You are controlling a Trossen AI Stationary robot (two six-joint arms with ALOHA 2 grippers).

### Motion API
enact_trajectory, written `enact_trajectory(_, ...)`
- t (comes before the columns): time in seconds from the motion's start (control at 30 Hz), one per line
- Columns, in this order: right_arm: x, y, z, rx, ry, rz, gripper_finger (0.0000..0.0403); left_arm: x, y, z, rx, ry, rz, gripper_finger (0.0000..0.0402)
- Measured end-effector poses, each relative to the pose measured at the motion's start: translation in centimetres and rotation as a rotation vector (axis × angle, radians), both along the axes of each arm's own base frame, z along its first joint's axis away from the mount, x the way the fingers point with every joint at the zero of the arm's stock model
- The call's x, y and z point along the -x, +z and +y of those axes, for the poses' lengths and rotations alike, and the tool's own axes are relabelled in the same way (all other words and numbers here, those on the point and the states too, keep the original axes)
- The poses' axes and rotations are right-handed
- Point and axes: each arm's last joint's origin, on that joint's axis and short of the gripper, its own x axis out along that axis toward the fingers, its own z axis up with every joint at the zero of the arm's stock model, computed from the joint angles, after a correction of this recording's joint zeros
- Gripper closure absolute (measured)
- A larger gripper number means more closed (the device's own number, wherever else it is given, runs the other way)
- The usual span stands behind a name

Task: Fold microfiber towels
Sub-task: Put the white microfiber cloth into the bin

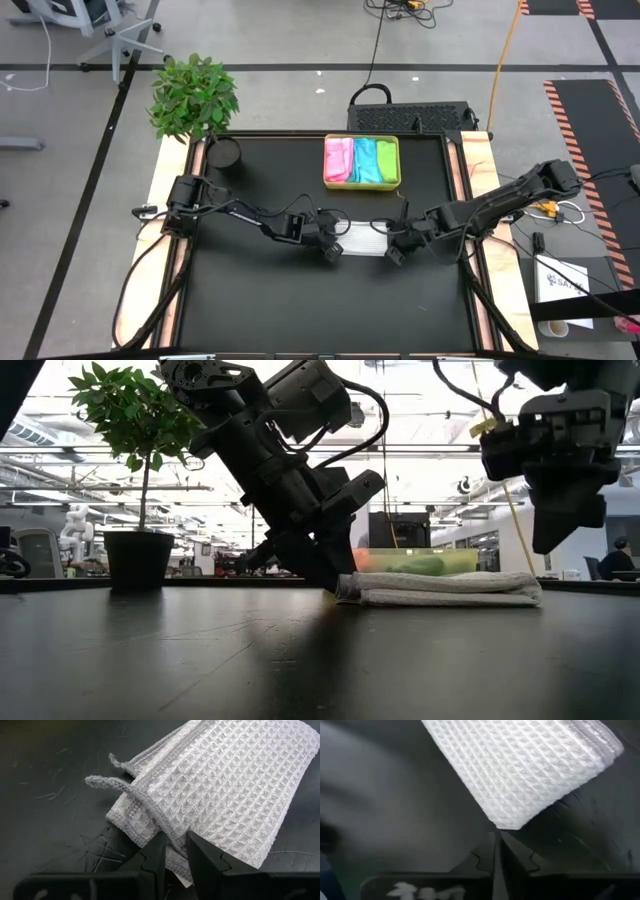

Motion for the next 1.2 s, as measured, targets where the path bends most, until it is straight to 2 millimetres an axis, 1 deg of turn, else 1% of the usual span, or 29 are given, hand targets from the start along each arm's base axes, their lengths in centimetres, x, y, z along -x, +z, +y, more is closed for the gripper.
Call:
enact_trajectory(0.13, 0.1, -0.1, -0.2, 0.002, -0.015, 0.017, 0.0348, 0.0, 0.0, 0.0, 0.000, 0.000, 0.000, 0.0321)
enact_trajectory(0.33, 0.0, -0.3, -1.1, 0.010, -0.120, 0.018, 0.0252, 0.0, 0.0, 0.0, -0.009, -0.002, 0.000, 0.0321)
enact_trajectory(0.4, 0.1, -0.9, -1.3, 0.004, -0.171, 0.013, 0.0221, 0.0, 0.0, 0.0, -0.010, -0.001, 0.000, 0.0321)
enact_trajectory(0.47, 0.4, -1.9, -1.6, -0.027, -0.223, -0.001, 0.0196, 0.0, 0.0, 0.0, -0.010, -0.001, 0.000, 0.0321)
enact_trajectory(0.6, 1.1, -4.0, -1.7, -0.109, -0.299, -0.097, 0.0161, 0.0, 0.0, 0.0, -0.010, 0.000, 0.000, 0.0321)
enact_trajectory(0.77, 2.2, -6.1, -2.1, -0.205, -0.371, -0.229, 0.0146, 0.0, 0.0, 0.0, -0.011, 0.000, -0.002, 0.0321)
enact_trajectory(0.9, 3.5, -7.4, -2.5, -0.223, -0.427, -0.287, 0.0145, 0.0, 0.0, 0.0, -0.011, 0.001, -0.003, 0.0321)
enact_trajectory(1.0, 3.9, -7.7, -2.6, -0.222, -0.432, -0.313, 0.0148, 0.0, 0.0, 0.0, -0.011, 0.001, -0.003, 0.0321)
enact_trajectory(1.2, 3.9, -7.8, -3.0, -0.174, -0.433, -0.321, 0.0153, -0.2, 0.2, 0.0, -0.007, 0.001, -0.029, 0.0321)
